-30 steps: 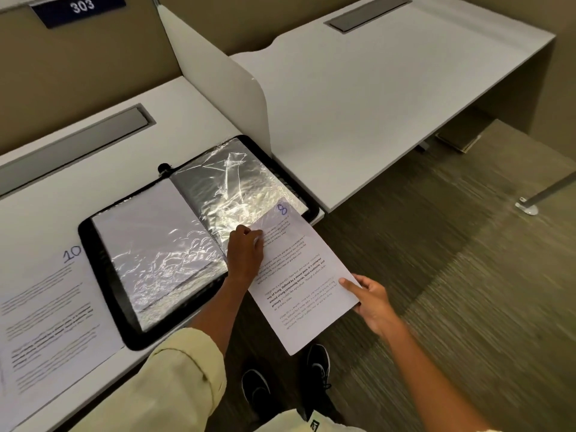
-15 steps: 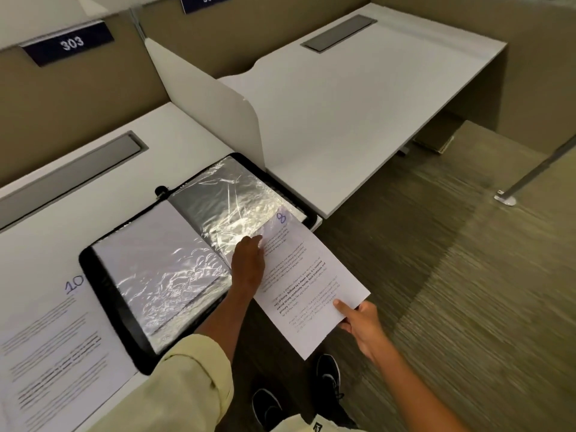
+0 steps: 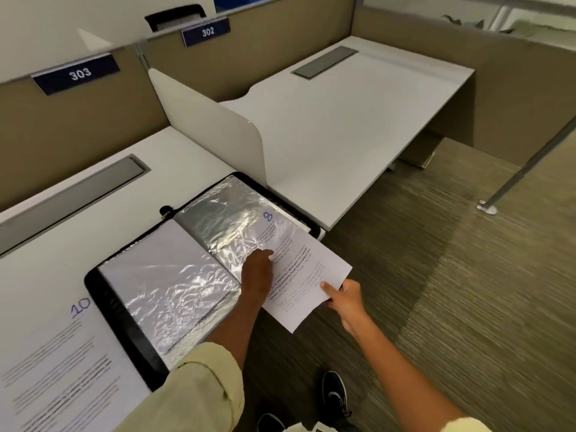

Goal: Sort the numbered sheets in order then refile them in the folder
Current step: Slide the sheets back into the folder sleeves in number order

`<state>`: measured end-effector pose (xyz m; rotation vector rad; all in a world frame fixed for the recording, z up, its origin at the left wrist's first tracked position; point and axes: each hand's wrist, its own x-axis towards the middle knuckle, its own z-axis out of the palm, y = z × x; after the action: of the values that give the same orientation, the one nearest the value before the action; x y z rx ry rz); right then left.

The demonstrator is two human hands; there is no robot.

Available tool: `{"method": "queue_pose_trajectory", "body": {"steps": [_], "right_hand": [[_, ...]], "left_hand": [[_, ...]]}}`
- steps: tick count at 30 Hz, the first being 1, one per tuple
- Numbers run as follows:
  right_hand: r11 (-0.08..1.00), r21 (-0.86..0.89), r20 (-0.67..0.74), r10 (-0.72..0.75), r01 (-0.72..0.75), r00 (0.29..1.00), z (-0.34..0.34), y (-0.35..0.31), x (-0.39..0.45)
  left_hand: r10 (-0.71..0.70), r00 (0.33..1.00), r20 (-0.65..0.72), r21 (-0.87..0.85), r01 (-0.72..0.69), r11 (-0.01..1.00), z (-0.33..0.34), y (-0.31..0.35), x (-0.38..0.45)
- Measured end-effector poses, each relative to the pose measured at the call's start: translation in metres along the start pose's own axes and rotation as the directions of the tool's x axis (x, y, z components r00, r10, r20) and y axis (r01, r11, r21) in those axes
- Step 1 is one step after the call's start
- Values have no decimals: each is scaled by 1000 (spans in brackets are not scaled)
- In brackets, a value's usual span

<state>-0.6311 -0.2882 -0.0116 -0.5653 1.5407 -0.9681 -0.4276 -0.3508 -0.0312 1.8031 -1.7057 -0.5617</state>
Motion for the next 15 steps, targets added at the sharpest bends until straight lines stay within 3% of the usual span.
{"method": "queue_pose_trajectory", "body": {"steps": [15], "right_hand": [[991, -132, 32, -17, 21, 999, 18, 5, -14]], "left_hand": [[-66, 997, 41, -82, 69, 994, -4, -8, 0]]}}
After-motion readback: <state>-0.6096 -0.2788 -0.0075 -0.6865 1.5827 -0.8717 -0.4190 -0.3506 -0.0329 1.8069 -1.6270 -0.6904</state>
